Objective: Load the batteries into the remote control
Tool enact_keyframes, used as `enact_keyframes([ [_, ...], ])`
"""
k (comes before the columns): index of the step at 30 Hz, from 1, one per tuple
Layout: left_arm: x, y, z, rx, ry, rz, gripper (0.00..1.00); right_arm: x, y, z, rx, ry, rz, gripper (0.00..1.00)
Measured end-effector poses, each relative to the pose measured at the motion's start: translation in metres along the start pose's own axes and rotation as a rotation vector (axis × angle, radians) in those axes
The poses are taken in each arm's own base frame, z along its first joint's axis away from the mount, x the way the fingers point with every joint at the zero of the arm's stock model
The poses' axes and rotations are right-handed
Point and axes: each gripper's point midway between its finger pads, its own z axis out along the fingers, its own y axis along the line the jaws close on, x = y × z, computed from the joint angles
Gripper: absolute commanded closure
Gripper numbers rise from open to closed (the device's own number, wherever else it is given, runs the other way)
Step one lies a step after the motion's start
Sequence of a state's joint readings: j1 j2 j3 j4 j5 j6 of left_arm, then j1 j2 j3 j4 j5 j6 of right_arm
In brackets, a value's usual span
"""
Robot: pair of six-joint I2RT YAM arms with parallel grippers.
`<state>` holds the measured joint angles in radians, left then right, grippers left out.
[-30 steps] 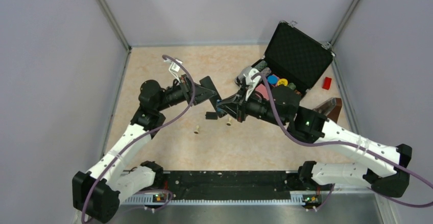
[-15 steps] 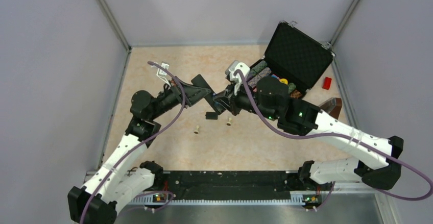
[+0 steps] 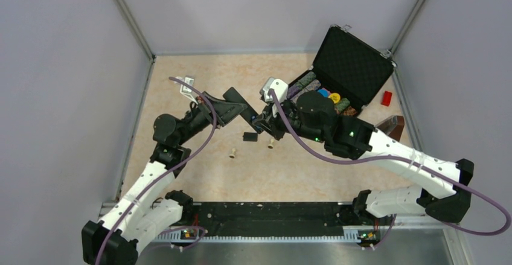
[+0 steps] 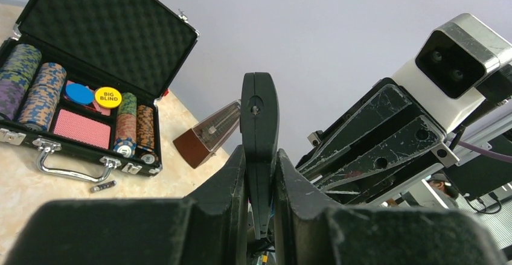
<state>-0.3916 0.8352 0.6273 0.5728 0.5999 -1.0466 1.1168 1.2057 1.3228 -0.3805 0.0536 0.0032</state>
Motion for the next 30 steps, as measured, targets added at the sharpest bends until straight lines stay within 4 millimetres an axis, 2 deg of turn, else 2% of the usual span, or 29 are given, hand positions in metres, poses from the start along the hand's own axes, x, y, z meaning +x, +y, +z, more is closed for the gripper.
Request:
enact_keyframes([
  [4,-0.001,-0.002,0.000,0.010,-0.006,-0.003,1.00,-0.001,0.002,-0.001,-0.016,0.004,-0.020,0.96],
  [15,-0.002,-0.005,-0.002,0.020,-0.018,-0.008,1.00,0.001,0.009,-0.002,-0.065,0.042,-0.047,0.94],
  [24,-0.002,-0.005,-0.002,0.019,-0.017,-0.008,1.00,0.005,0.011,0.001,-0.075,0.055,-0.044,0.88],
  [30,-0.003,-0.005,-0.002,0.017,-0.023,-0.008,1.00,0.007,0.009,0.003,-0.052,0.063,-0.014,0.77],
])
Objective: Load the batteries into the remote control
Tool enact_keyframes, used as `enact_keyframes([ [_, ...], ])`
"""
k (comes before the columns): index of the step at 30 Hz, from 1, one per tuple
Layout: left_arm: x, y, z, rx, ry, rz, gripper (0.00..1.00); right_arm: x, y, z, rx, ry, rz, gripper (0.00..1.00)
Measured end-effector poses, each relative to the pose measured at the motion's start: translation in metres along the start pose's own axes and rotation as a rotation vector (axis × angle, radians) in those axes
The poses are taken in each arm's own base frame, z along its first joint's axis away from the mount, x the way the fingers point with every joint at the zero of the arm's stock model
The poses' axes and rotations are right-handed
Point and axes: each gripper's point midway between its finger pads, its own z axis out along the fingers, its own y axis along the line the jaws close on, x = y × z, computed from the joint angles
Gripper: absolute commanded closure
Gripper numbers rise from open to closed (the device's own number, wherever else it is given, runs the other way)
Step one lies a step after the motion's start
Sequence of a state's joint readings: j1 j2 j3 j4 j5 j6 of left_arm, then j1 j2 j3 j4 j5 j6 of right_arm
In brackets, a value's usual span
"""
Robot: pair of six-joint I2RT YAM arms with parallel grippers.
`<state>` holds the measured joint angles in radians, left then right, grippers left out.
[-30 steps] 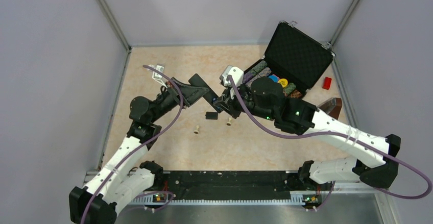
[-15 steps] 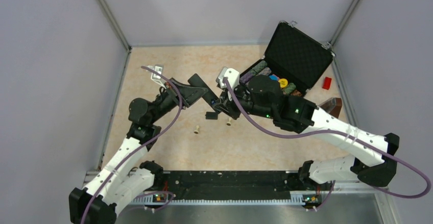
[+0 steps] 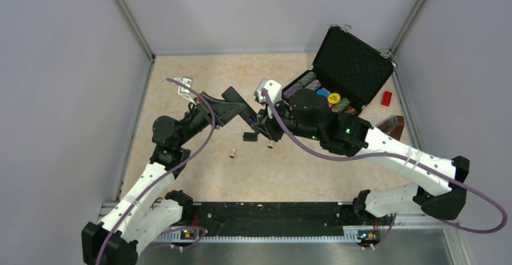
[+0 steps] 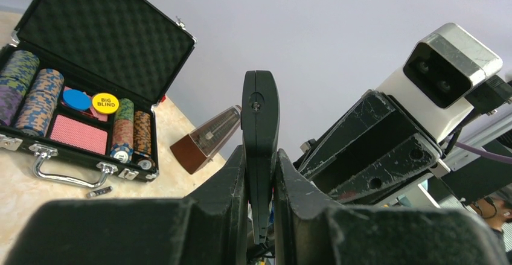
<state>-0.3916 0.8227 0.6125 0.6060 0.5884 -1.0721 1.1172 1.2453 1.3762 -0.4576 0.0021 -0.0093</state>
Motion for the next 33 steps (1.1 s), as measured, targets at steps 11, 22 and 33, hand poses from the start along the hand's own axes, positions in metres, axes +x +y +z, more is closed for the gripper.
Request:
enact_keyframes([
  [11,-0.004,0.005,0.002,-0.021,-0.026,-0.002,1.00,0.001,-0.003,0.001,0.033,0.002,0.074,0.65],
  [22,-0.007,0.008,0.002,-0.032,-0.040,0.000,1.00,-0.002,-0.003,-0.002,0.053,0.000,0.137,0.52],
  [33,-0.005,0.013,0.004,-0.044,-0.032,0.001,1.00,-0.016,-0.024,-0.025,0.158,-0.065,0.262,0.13],
])
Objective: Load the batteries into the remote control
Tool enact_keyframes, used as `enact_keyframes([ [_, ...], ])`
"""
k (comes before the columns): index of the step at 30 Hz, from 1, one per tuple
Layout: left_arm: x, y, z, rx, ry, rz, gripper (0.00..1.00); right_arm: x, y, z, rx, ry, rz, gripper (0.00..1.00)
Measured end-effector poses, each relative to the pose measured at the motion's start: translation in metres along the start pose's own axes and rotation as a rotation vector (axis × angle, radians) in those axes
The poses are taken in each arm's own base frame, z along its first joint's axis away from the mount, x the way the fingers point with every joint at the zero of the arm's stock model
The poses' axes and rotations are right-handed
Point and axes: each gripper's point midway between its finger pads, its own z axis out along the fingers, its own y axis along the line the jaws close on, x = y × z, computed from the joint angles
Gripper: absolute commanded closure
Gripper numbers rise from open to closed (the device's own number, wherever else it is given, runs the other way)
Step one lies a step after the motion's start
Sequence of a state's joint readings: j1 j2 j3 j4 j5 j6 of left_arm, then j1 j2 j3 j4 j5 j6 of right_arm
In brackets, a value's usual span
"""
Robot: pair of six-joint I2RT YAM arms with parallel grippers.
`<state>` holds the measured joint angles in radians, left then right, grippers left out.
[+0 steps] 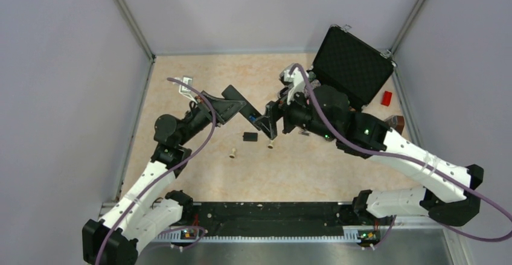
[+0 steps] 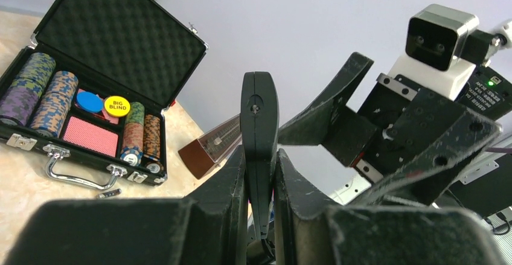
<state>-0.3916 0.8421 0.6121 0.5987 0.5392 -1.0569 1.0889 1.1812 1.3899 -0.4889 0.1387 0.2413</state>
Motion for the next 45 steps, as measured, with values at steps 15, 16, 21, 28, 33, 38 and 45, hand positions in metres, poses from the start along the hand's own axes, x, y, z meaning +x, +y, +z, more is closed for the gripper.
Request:
enact_keyframes([
  [15,-0.001,-0.003,-0.001,0.007,-0.002,-0.001,1.00,0.008,-0.022,-0.003,0.095,-0.030,0.530,0.01],
  [16,-0.001,-0.004,-0.001,0.009,-0.003,-0.003,1.00,0.016,-0.019,0.002,0.083,-0.015,0.578,0.01],
  [21,-0.002,-0.006,-0.004,0.004,-0.007,-0.010,1.00,0.043,-0.009,0.017,0.038,0.026,0.724,0.01],
  [28,0.001,-0.001,-0.004,-0.018,0.003,-0.025,1.00,0.024,0.004,0.020,-0.047,-0.036,0.820,0.01],
  [33,0.002,0.000,-0.004,-0.024,0.004,-0.028,1.00,0.016,0.006,0.020,-0.065,-0.060,0.839,0.01],
  [38,0.002,0.001,-0.004,-0.028,0.005,-0.030,1.00,0.014,0.006,0.021,-0.070,-0.065,0.849,0.03],
  [45,0.002,0.000,-0.004,-0.027,0.007,-0.030,1.00,0.016,0.007,0.030,-0.066,-0.058,0.884,0.23],
])
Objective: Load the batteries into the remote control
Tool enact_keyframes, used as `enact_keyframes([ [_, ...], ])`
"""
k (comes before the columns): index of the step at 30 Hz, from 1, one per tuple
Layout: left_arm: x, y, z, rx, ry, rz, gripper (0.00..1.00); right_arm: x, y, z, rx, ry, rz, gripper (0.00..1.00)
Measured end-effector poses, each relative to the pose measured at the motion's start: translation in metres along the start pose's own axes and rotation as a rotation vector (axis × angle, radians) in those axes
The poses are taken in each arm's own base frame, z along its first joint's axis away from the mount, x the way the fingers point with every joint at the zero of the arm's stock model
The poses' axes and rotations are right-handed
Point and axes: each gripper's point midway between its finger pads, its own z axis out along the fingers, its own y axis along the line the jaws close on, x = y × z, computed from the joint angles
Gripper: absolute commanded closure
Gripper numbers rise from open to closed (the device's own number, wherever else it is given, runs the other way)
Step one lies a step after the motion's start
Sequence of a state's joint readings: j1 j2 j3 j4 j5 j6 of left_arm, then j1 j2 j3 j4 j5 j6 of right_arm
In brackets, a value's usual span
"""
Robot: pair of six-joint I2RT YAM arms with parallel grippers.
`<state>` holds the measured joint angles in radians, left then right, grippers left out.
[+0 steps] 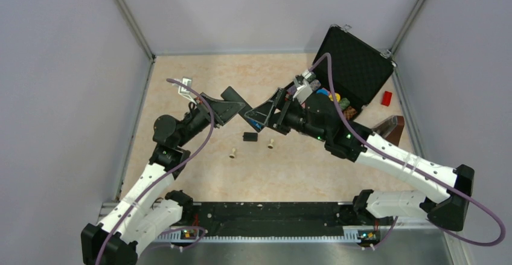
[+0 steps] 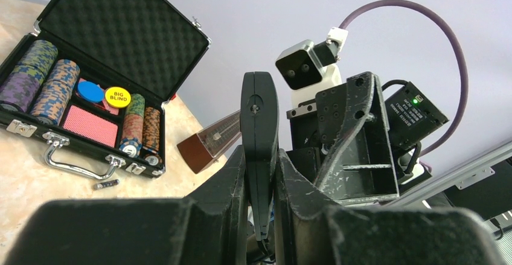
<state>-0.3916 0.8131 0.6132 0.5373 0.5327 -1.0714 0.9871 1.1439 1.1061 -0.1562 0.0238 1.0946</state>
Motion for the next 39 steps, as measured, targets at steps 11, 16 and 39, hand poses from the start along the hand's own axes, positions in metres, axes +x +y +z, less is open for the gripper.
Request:
enact_keyframes([
  [11,-0.001,-0.002,-0.001,0.004,-0.003,0.002,1.00,0.004,-0.005,0.005,0.004,0.008,0.034,0.43],
  [16,-0.003,-0.005,-0.001,0.002,-0.009,0.002,1.00,0.004,-0.005,0.006,0.000,0.006,0.034,0.51],
  [39,-0.012,-0.009,-0.001,-0.012,-0.046,-0.051,1.00,0.001,0.004,0.008,-0.057,0.006,0.005,0.56],
])
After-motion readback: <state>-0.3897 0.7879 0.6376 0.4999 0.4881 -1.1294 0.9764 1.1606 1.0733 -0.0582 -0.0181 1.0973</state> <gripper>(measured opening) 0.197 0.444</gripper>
